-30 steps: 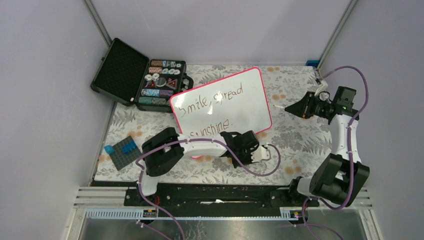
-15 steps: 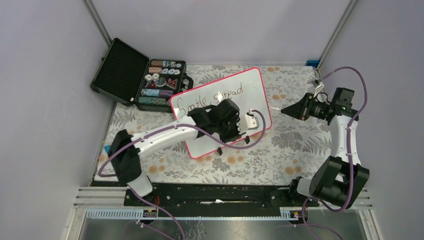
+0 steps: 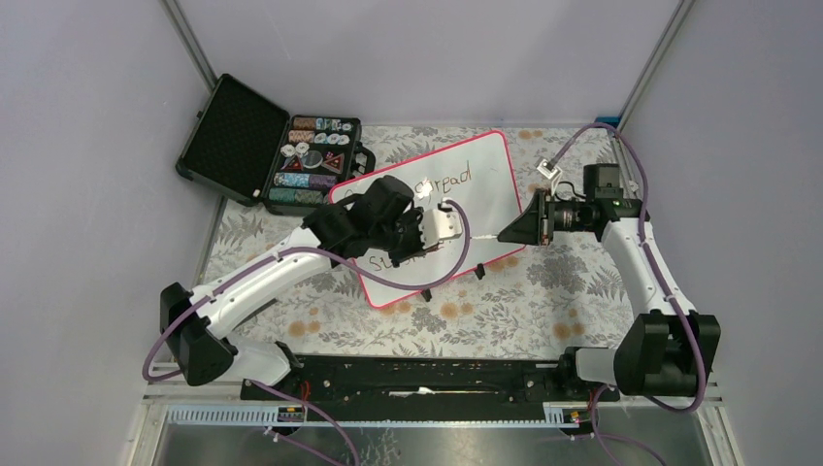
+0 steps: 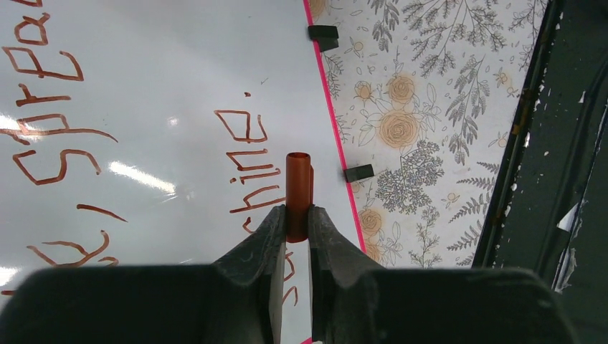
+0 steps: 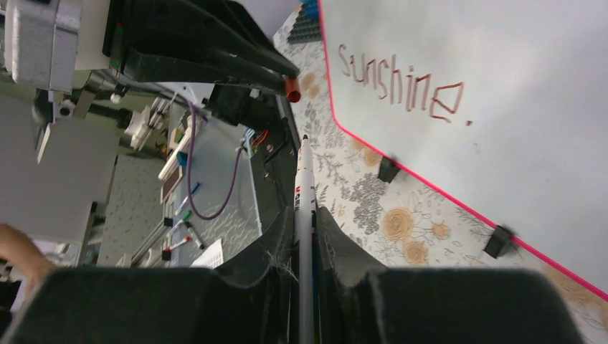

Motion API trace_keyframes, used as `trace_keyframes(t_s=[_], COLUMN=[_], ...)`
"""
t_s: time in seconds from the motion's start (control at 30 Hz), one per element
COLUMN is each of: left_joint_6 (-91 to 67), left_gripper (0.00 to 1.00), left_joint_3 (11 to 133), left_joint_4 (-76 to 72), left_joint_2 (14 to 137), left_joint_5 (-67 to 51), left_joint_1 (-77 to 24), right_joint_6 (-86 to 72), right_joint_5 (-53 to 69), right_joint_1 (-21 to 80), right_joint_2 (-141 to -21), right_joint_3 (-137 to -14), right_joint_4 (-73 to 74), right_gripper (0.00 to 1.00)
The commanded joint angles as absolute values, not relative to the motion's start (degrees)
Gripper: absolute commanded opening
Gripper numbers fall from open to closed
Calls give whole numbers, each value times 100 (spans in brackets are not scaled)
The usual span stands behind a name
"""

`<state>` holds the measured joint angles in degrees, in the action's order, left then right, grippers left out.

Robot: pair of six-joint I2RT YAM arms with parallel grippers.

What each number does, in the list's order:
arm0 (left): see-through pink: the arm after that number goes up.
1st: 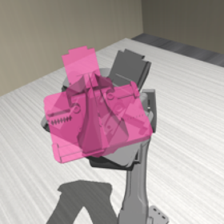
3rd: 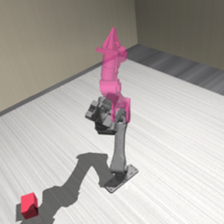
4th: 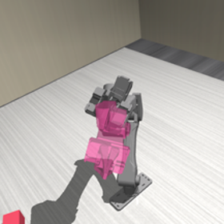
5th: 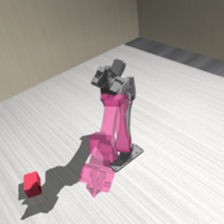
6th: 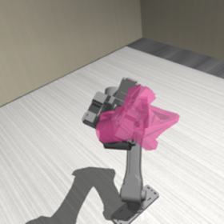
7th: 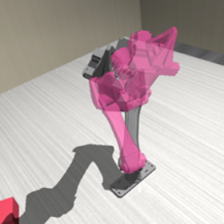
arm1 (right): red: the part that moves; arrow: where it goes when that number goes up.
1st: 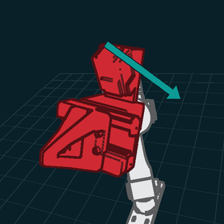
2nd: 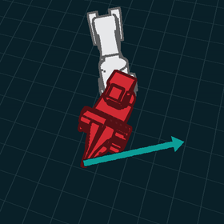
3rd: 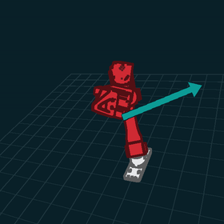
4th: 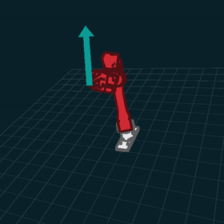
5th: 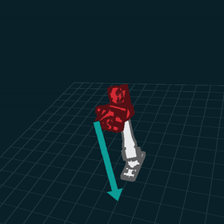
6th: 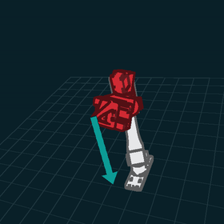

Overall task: Write a sentence on the whiteboard
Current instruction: Close the whiteboard marker at the center of the board.

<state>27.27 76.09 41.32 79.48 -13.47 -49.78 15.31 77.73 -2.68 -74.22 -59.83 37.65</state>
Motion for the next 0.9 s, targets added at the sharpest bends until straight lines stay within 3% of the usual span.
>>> trace_keyframes(t_s=[0.0, 0.33, 0.87], left_joint_6=[3164, 3304, 3185], left_gripper=[0, 0, 0], left_joint_3=[7475, 7475, 7636], left_joint_4=[4113, 4124, 4113], left_joint_2=[7669, 7624, 7646], left_joint_5=[-1672, -1909, -2139], left_joint_1=[-4994, -5001, -5064], right_joint_6=[1486, 1424, 866], right_joint_5=[8068, 7997, 7652], right_joint_1=[282, 911, 1085], right_joint_2=[-7434, -7521, -7517], right_joint_3=[-6054, -6040, -5882], right_joint_4=[3848, 3826, 3199], right_gripper=[0, 0, 0])
